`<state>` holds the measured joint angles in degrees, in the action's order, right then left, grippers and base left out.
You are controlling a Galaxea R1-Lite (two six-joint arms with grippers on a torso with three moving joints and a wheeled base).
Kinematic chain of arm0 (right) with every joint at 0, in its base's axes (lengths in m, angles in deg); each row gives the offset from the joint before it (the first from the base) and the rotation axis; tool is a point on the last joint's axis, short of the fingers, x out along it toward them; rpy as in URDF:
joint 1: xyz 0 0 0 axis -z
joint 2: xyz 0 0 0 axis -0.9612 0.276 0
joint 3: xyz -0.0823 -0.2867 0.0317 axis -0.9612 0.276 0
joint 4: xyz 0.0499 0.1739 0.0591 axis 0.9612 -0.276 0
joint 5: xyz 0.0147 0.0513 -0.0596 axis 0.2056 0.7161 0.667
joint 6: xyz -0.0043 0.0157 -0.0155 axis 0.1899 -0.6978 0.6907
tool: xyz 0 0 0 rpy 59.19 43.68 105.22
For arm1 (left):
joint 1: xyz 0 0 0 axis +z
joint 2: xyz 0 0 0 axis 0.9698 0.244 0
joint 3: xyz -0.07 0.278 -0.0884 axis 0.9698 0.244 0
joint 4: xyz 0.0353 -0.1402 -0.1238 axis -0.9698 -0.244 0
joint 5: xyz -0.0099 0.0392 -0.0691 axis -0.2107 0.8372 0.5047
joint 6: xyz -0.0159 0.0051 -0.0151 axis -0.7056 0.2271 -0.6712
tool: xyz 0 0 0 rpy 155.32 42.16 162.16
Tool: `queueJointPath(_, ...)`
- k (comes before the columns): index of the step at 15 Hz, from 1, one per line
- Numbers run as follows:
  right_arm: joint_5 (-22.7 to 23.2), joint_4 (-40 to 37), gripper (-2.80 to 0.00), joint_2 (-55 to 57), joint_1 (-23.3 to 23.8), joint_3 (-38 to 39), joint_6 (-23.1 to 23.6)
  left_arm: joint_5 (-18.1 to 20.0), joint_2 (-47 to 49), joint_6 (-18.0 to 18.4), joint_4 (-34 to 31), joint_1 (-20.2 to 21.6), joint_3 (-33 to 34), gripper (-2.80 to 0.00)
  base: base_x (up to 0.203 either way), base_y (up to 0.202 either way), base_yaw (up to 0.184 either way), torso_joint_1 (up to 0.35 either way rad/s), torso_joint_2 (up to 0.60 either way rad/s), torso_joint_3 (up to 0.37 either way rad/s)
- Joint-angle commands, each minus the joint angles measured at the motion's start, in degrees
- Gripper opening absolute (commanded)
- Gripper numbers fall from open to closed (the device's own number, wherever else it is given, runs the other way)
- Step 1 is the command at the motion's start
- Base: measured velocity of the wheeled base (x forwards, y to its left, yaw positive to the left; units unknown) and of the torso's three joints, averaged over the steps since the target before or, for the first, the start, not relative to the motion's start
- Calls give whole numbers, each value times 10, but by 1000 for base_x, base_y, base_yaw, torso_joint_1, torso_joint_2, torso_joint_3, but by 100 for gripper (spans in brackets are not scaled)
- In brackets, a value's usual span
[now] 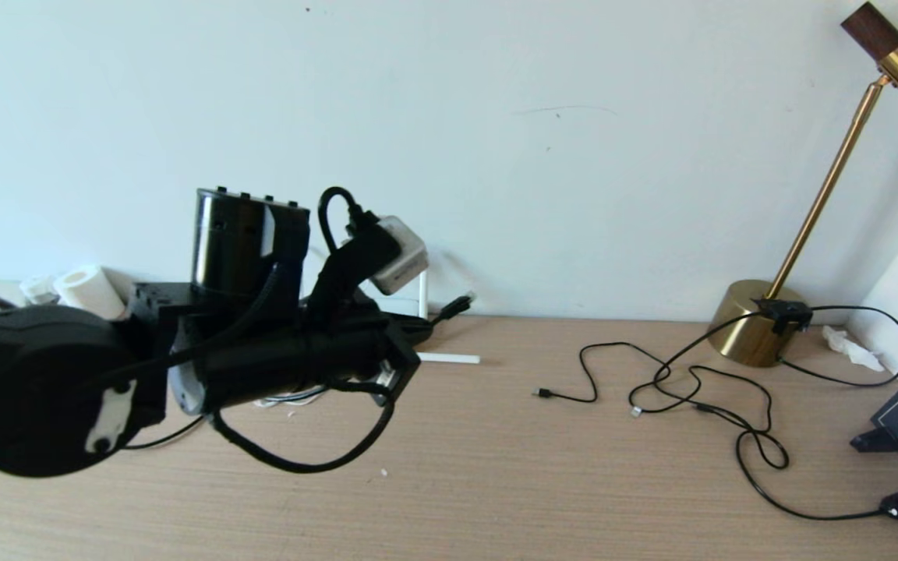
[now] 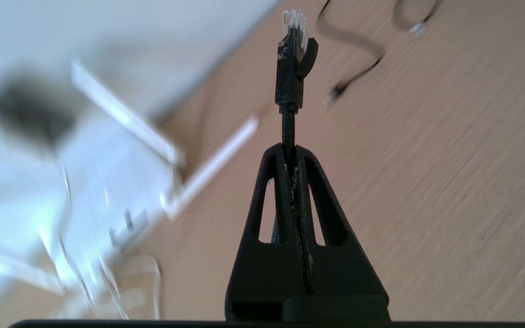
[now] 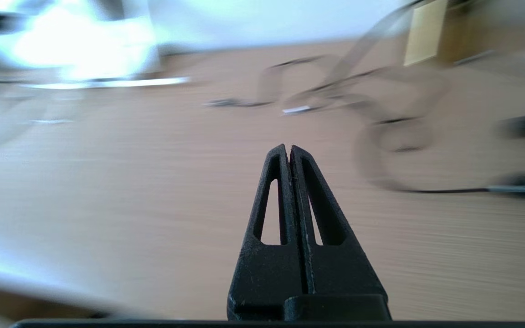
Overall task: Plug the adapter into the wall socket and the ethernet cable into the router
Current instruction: Hand it to the other hand
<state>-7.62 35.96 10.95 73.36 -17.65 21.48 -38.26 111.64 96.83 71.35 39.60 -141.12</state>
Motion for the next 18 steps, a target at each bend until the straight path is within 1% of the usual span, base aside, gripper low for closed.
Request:
queueJointPath(1,74,1,-280,176,-1,-58,-35,44,13,62,1,-27,-34,-280,0,0,0,0,0,0)
queueJointPath(2,124,8,-280,249,-1,-86,-53,71,4,84,1,-37,-33,-280,0,0,0,0,0,0)
queueJointPath(3,173,19,-280,319,-2,-111,-68,87,-10,97,-1,-43,-31,-280,0,0,0,0,0,0)
queueJointPath(4,216,35,-280,379,-2,-132,-79,117,-20,103,-4,-46,-30,-280,0,0,0,0,0,0)
queueJointPath(5,258,58,-280,434,-2,-150,-89,156,-28,112,-5,-48,-27,-280,0,0,0,0,0,0)
queueJointPath(6,299,87,-280,479,-2,-168,-97,185,-29,140,-4,-49,-26,-280,0,0,0,0,0,0)
queueJointPath(7,343,117,-280,512,-3,-184,-103,206,-25,165,-3,-49,-27,-280,0,0,0,0,0,0)
queueJointPath(8,402,146,0,533,-3,-201,-107,220,-22,177,-5,-53,-26,-280,0,0,0,0,0,0)
queueJointPath(9,437,164,0,537,-6,-212,-110,223,-18,185,-6,-69,-25,-280,0,0,0,0,0,0)
queueJointPath(11,440,178,0,532,-16,-213,-108,225,-2,199,-6,-96,-26,-280,0,0,0,0,0,0)
queueJointPath(13,443,198,0,506,-28,-194,-106,225,18,204,-2,-125,-30,-280,0,0,0,0,0,0)
queueJointPath(16,446,236,0,464,-60,-144,-87,224,60,205,0,-143,-74,-280,0,0,0,0,0,0)
queueJointPath(18,446,242,0,463,-80,-138,-78,215,82,206,0,-150,-105,-280,0,0,0,0,0,0)
